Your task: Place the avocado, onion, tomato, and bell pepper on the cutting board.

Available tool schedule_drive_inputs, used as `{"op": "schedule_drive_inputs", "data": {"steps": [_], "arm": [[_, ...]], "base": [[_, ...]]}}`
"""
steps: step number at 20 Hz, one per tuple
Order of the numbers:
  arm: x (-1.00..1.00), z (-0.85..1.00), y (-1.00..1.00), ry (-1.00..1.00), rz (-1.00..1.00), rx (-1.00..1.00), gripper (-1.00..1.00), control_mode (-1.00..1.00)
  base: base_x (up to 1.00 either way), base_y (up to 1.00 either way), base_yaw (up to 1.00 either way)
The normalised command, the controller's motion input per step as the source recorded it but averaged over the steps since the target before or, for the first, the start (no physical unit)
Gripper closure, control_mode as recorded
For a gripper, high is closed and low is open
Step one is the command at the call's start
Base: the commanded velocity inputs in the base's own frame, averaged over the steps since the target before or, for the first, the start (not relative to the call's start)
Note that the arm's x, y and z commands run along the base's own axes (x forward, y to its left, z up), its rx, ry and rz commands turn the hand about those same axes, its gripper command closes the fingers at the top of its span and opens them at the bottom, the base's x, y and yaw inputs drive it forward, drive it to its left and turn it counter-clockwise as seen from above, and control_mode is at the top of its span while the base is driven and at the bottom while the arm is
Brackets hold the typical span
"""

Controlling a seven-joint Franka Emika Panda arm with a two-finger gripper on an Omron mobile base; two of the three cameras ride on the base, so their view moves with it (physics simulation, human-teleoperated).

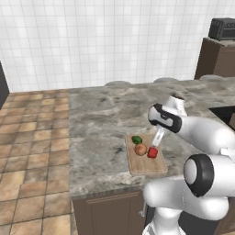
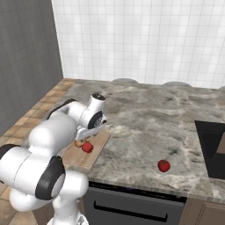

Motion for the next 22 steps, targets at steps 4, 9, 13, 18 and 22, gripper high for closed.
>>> {"op": "schedule_drive_inputs", "data": {"steps": [4, 9, 13, 18, 22], "arm": [[-0.21, 0.75, 0.00, 0.05, -0.04, 0.02, -1.00, -1.00], [-0.41, 0.71, 0.00, 0.05, -0.10, 0.02, -1.00, -1.00], [-0.58, 0.55, -0.14, 0.08, -0.18, 0.06, -1.00, -1.00], [-0.60, 0.42, -0.21, 0.01, -0.27, 0.01, -1.00, -1.00], [-0.62, 0.34, -0.33, 0.00, -0.31, 0.00, -1.00, -1.00]], "base": [[0.00, 0.00, 0.00], [0.00, 0.00, 0.00], [0.00, 0.00, 0.00], [0.00, 0.00, 0.00], [0.00, 0.00, 0.00]]}}
